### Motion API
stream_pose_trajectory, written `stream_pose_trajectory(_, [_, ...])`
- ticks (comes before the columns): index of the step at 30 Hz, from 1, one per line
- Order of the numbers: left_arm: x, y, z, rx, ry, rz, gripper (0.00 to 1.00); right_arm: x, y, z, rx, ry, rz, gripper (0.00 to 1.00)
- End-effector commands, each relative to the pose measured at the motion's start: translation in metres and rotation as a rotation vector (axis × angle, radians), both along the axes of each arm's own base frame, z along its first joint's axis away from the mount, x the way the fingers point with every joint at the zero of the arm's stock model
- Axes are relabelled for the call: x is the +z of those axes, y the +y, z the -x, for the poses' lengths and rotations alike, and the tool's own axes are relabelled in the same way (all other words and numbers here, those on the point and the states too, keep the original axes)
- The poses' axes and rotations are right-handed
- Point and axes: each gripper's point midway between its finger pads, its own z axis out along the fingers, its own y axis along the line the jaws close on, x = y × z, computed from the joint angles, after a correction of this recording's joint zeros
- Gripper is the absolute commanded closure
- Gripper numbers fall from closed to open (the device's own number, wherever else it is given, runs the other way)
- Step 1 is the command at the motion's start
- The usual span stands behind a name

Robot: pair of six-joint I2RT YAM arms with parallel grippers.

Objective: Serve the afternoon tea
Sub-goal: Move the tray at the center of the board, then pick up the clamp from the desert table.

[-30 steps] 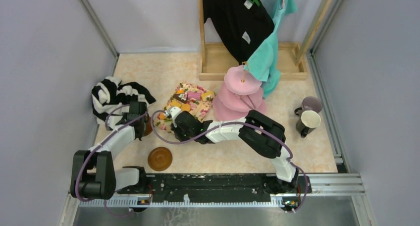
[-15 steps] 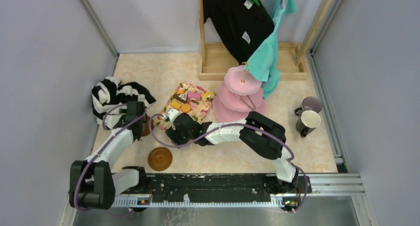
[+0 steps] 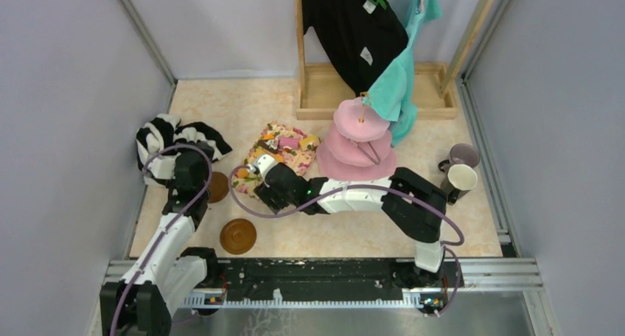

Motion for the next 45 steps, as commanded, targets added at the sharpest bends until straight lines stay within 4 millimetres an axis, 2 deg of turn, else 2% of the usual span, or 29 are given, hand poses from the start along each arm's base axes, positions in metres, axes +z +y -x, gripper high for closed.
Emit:
stream_pose_trajectory(1, [0.043, -0.019, -0.021, -0.161, -0.202, -0.110, 0.01, 0.080, -0.009, -0.023, -0.082, -0.187, -0.106, 0.34])
stream_pose_trajectory(5, [0.057, -0.038, -0.036, -0.243, -0.304, -0.084, 0.01, 0.109, -0.025, -0.030, -0.125, -0.261, -0.109, 0.33])
stream_pose_trajectory(7, [0.064, -0.050, -0.042, -0.294, -0.362, -0.074, 0.01, 0.133, -0.036, -0.033, -0.160, -0.303, -0.144, 0.33])
stream_pose_trajectory(10, [0.069, -0.070, -0.050, -0.354, -0.392, -0.075, 0.01, 0.151, -0.051, -0.035, -0.215, -0.338, -0.185, 0.33])
stream_pose_trajectory(12, [0.072, -0.085, -0.054, -0.388, -0.396, -0.093, 0.01, 0.163, -0.059, -0.033, -0.235, -0.351, -0.219, 0.27])
stream_pose_trajectory(18, [0.093, -0.129, -0.057, -0.481, -0.412, -0.181, 0.01, 0.182, -0.096, -0.037, -0.371, -0.402, -0.254, 0.27])
stream_pose_trajectory(21, [0.101, -0.146, -0.053, -0.531, -0.416, -0.212, 0.01, 0.191, -0.125, -0.041, -0.464, -0.449, -0.264, 0.27])
stream_pose_trajectory(25, [0.104, -0.157, -0.047, -0.587, -0.417, -0.241, 0.01, 0.190, -0.159, -0.037, -0.507, -0.437, -0.309, 0.29])
stream_pose_trajectory(32, [0.111, -0.168, -0.041, -0.648, -0.436, -0.283, 0.01, 0.175, -0.212, -0.032, -0.611, -0.446, -0.298, 0.28])
stream_pose_trajectory(36, [0.109, -0.173, -0.042, -0.668, -0.436, -0.284, 0.01, 0.168, -0.237, -0.036, -0.671, -0.440, -0.304, 0.28])
stream_pose_trajectory(41, [0.105, -0.177, -0.046, -0.680, -0.439, -0.273, 0.01, 0.158, -0.261, -0.050, -0.688, -0.391, -0.338, 0.27])
stream_pose_trajectory(45, [0.104, -0.182, -0.050, -0.689, -0.452, -0.258, 0.01, 0.150, -0.272, -0.060, -0.706, -0.370, -0.360, 0.24])
